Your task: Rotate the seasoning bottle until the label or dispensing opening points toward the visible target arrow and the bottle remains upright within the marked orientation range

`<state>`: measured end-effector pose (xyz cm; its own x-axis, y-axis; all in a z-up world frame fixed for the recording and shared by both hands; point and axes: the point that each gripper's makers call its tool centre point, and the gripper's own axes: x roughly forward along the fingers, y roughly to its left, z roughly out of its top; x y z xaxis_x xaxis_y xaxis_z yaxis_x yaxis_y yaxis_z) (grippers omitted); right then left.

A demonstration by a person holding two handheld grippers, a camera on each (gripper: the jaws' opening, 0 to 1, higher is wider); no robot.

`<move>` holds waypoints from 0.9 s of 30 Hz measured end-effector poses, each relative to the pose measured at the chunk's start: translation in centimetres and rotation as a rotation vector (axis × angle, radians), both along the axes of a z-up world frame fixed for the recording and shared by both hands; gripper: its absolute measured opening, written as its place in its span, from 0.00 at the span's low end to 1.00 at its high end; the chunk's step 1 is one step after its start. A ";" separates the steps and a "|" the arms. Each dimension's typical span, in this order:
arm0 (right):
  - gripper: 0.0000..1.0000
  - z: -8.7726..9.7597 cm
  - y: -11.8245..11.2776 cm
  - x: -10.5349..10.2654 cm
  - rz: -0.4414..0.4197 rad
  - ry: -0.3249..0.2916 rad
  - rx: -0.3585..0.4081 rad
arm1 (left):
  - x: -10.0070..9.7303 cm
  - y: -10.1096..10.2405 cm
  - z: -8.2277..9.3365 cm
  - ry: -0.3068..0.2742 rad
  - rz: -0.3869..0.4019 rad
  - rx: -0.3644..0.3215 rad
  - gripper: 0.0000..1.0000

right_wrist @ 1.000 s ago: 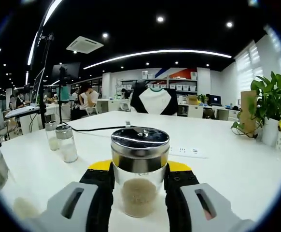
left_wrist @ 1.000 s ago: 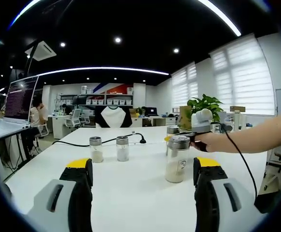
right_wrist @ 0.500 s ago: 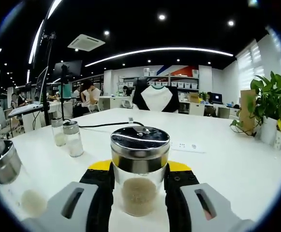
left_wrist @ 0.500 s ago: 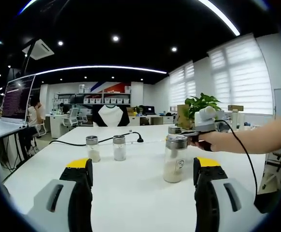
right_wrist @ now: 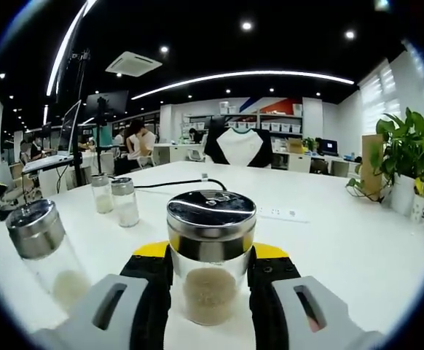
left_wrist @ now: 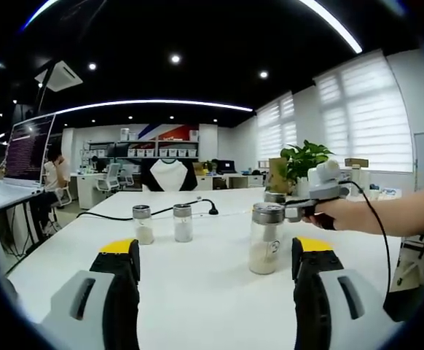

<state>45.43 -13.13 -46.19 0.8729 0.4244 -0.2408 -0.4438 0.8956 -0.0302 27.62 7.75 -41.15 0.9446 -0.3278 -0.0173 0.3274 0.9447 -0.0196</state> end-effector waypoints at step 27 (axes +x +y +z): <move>0.39 -0.5 -0.4 -7.8 0.012 0.009 0.009 | -0.4 -0.5 -0.2 0.002 -0.013 0.009 0.91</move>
<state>37.66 -13.56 -46.66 0.8653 0.4373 -0.2450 -0.4549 0.8904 -0.0177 27.24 7.28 -41.34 0.9404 -0.3394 -0.0222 0.3392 0.9406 -0.0113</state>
